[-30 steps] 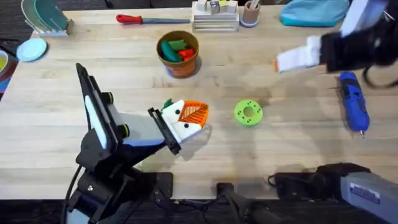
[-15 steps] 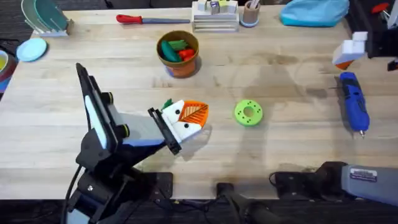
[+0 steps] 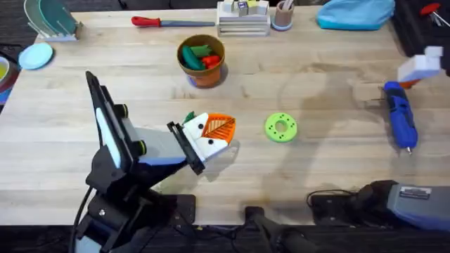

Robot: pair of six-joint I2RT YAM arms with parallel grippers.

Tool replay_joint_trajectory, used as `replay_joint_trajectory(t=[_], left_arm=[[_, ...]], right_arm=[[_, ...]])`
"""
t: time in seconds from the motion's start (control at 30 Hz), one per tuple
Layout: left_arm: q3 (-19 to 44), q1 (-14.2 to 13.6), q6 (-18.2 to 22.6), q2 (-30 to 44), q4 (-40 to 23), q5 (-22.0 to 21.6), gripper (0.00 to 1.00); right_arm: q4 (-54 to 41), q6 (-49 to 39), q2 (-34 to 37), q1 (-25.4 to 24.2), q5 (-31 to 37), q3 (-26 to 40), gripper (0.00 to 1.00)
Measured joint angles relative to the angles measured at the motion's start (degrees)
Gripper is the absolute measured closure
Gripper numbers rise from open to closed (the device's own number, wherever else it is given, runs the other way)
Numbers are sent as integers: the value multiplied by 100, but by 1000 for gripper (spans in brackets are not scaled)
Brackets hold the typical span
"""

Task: Pick up the gripper from the table and insert it into the empty holder that is missing its gripper. Then pick up a screw, insert it into the mounting hole, and use the screwdriver to tighten it. Finally, clean up the table by picking up the vegetable and placing it into the bucket.

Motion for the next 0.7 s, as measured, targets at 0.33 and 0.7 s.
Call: replay_joint_trajectory(t=[0.33, 0.7], left_arm=[[0, 0, 0, 1, 0, 0, 994], [0, 0, 0, 2, 0, 0, 994]], right_arm=[[60, -1245, 953, -473, -533, 0, 10], [527, -1672, 1827, -473, -543, 0, 11]])
